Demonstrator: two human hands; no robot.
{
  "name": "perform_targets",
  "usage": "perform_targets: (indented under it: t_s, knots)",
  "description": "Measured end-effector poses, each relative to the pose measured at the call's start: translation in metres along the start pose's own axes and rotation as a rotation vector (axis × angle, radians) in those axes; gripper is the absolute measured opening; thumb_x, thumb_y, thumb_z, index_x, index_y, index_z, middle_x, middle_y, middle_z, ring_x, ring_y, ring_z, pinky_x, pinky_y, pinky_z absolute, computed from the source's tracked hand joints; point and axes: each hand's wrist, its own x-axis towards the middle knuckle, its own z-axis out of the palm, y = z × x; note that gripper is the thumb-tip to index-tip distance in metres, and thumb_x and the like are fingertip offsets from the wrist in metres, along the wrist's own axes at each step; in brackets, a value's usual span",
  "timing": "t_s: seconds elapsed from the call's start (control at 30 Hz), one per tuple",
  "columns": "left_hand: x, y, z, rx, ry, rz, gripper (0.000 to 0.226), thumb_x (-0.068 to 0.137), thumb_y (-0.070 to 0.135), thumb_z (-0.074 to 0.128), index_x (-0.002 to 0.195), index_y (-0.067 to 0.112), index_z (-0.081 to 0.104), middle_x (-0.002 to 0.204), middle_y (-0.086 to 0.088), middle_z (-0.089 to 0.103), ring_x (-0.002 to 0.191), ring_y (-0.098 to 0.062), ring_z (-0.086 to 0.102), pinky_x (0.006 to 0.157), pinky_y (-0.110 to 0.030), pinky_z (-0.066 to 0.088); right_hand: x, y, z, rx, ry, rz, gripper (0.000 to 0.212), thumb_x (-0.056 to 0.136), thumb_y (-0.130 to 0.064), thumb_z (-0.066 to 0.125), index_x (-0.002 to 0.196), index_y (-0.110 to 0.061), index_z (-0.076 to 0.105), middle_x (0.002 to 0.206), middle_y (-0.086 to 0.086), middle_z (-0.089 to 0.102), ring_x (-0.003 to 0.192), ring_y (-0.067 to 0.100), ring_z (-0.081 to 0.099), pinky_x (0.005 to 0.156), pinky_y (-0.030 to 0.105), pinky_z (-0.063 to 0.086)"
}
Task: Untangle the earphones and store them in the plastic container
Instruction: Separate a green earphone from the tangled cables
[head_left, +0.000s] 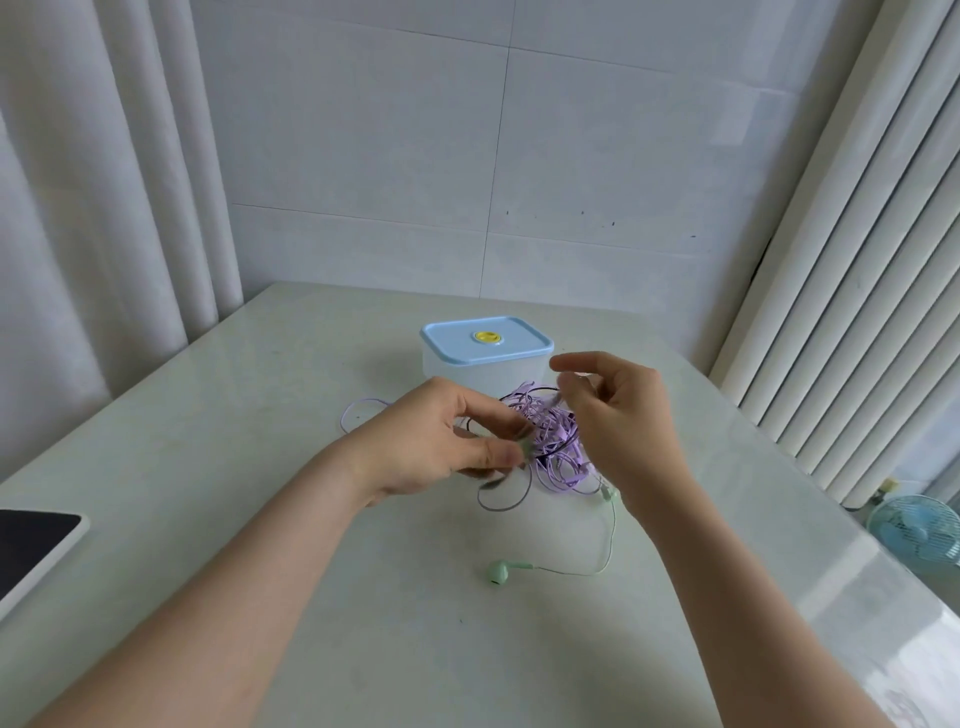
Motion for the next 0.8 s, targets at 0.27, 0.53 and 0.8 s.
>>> perform_targets:
  t_s: [0.27,0.53,0.8]
  knots:
    - [0.006,0.016,0.015,-0.207,0.222,0.197,0.027,0.085,0.018,0.082,0.110,0.009,0.078,0.099,-0.013,0.080,0.092,-0.029,0.079,0.081,-0.043,0.066,0.001,0.002,-0.002,-0.003,-0.068,-0.006,0.027,0.105,-0.030,0.063,0.083,-0.024,0.077,0.052,-0.009,0.034,0.051,0.011,0.028,0.057,0.027,0.027]
    - [0.006,0.013,0.009,-0.050,0.486,0.158,0.024,0.095,0.031,0.078,0.109,0.012,0.071,0.102,-0.007,0.073,0.078,-0.024,0.080,0.069,-0.039,0.066,-0.011,-0.007,0.004,-0.266,-0.283,-0.096,0.037,0.103,-0.023,0.061,0.075,0.001,0.062,0.052,-0.005,0.028,0.053,0.012,0.024,0.049,0.024,0.023]
    - [0.010,-0.002,0.005,0.154,0.516,0.145,0.021,0.097,0.041,0.074,0.102,0.027,0.060,0.102,0.006,0.069,0.077,-0.019,0.072,0.074,-0.037,0.057,-0.025,-0.033,-0.001,-0.031,-0.481,-0.071,0.029,0.100,-0.016,0.061,0.080,-0.016,0.081,0.056,0.004,0.035,0.053,0.018,0.027,0.050,0.027,0.026]
